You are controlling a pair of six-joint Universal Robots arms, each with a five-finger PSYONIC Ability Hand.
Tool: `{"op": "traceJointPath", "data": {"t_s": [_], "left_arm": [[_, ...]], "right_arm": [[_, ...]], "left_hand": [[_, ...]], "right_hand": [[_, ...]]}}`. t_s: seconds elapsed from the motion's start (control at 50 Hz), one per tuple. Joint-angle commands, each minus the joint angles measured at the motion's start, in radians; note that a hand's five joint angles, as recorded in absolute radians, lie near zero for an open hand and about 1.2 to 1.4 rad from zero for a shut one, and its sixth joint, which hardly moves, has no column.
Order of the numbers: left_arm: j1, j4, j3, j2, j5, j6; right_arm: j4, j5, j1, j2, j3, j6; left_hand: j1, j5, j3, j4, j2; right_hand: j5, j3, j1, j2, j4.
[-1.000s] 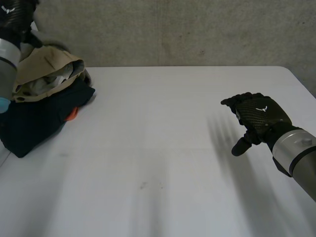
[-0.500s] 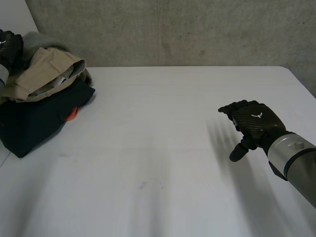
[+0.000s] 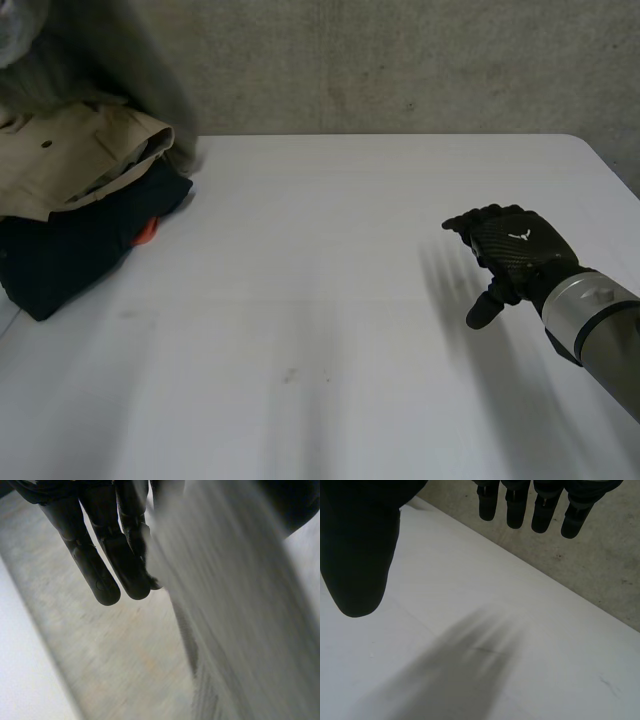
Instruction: Fold the laundry.
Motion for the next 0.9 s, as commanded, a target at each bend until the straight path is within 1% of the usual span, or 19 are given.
{"op": "traceJointPath", "data": {"t_s": [0.02, 0.04, 0.1, 0.12, 0.16, 0.18, 0.24, 0.26, 0.34, 0.38, 0.42, 0.52, 0.64, 0.68, 0.7, 0.78, 0.8, 0.82, 0.9], "left_arm": [[-0.165, -0.004, -0.158, 0.13, 0.025, -0.226], [-0.211, -0.001, -0.2, 0.148, 0.04, -0.267], [-0.287, 0.002, -0.252, 0.141, 0.068, -0.307], [-0.35, 0.002, -0.276, 0.118, 0.081, -0.327], [-0.412, 0.0, -0.295, 0.082, 0.089, -0.335], [-0.465, -0.007, -0.309, 0.038, 0.088, -0.343], [-0.541, -0.021, -0.335, -0.02, 0.092, -0.352], [-0.586, -0.033, -0.356, -0.048, 0.098, -0.361], [-0.64, -0.044, -0.402, -0.089, 0.137, -0.389], [-0.641, -0.044, -0.418, -0.091, 0.151, -0.387], [-0.641, -0.049, -0.43, -0.083, 0.149, -0.383], [-0.61, -0.061, -0.442, -0.048, 0.148, -0.373], [-0.428, -0.137, -0.501, 0.074, 0.12, -0.3], [-0.395, -0.158, -0.513, 0.098, 0.105, -0.269], [-0.384, -0.162, -0.519, 0.105, 0.094, -0.249], [-0.315, -0.162, -0.559, 0.098, 0.043, -0.095], [-0.279, -0.159, -0.56, 0.078, 0.04, -0.018], [-0.262, -0.159, -0.556, 0.059, 0.042, 0.02], [-0.203, -0.159, -0.513, -0.074, 0.062, 0.188]], "right_arm": [[-0.002, 0.005, -0.041, -0.013, -0.007, 0.009], [-0.003, 0.005, -0.048, -0.014, -0.007, 0.013], [-0.02, 0.005, -0.071, -0.027, -0.008, 0.021], [-0.024, 0.007, -0.076, -0.036, -0.008, 0.023], [-0.04, 0.01, -0.091, -0.056, -0.008, 0.023], [-0.043, 0.01, -0.098, -0.059, -0.008, 0.023], [-0.058, 0.008, -0.122, -0.065, -0.008, 0.023], [-0.063, 0.008, -0.128, -0.065, -0.008, 0.024], [-0.077, 0.007, -0.142, -0.065, -0.008, 0.024], [-0.08, 0.005, -0.142, -0.065, -0.008, 0.024], [-0.08, 0.005, -0.142, -0.065, -0.008, 0.023], [-0.08, -0.001, -0.139, -0.065, -0.011, 0.017], [-0.054, -0.038, -0.131, -0.068, -0.036, -0.032], [-0.023, -0.064, -0.125, -0.08, -0.037, -0.074], [0.024, -0.09, -0.119, -0.1, -0.034, -0.132], [0.153, -0.131, -0.073, -0.119, -0.024, -0.284], [0.172, -0.127, -0.062, -0.113, -0.022, -0.305], [0.184, -0.125, -0.05, -0.103, -0.019, -0.318], [0.152, -0.044, 0.013, -0.03, -0.016, -0.249]], "left_hand": [[0.253, 0.252, 0.203, 0.197, 0.202], [0.253, 0.252, 0.203, 0.197, 0.202], [0.253, 0.252, 0.203, 0.197, 0.202], [0.253, 0.252, 0.203, 0.197, 0.202], [0.253, 0.252, 0.203, 0.197, 0.202], [0.253, 0.252, 0.203, 0.197, 0.202], [0.253, 0.252, 0.203, 0.197, 0.202], [0.253, 0.252, 0.203, 0.197, 0.202], [0.23, 0.229, 0.18, 0.174, 0.179], [-0.407, -0.408, -0.457, -0.463, -0.458], [-0.942, -0.943, -0.992, -0.998, -0.993], [-0.904, -0.905, -0.954, -0.96, -0.954], [-0.862, -0.864, -0.913, -0.918, -0.913], [-0.851, -0.852, -0.901, -0.907, -0.902], [-0.848, -0.849, -0.898, -0.904, -0.899], [-0.845, -0.846, -0.895, -0.901, -0.896], [-0.845, -0.846, -0.895, -0.901, -0.896], [-0.845, -0.846, -0.895, -0.901, -0.896], [-0.833, -0.834, -0.883, -0.889, -0.884]], "right_hand": [[-0.041, -0.037, -0.055, -0.033, -0.037], [-0.041, -0.037, -0.055, -0.033, -0.037], [-0.041, -0.037, -0.055, -0.033, -0.037], [-0.041, -0.037, -0.055, -0.033, -0.037], [-0.041, -0.037, -0.055, -0.033, -0.037], [-0.041, -0.037, -0.055, -0.033, -0.037], [-0.041, -0.037, -0.055, -0.033, -0.037], [-0.041, -0.037, -0.055, -0.033, -0.037], [-0.041, -0.037, -0.055, -0.033, -0.037], [-0.041, -0.037, -0.055, -0.033, -0.037], [-0.041, -0.037, -0.055, -0.033, -0.037], [-0.041, -0.037, -0.055, -0.033, -0.037], [-0.041, -0.037, -0.055, -0.033, -0.037], [-0.041, -0.037, -0.055, -0.033, -0.037], [-0.041, -0.037, -0.055, -0.033, -0.037], [-0.041, -0.037, -0.055, -0.033, -0.037], [-0.041, -0.037, -0.055, -0.033, -0.037], [-0.041, -0.037, -0.055, -0.033, -0.037], [-0.041, -0.037, -0.055, -0.033, -0.037]]}}
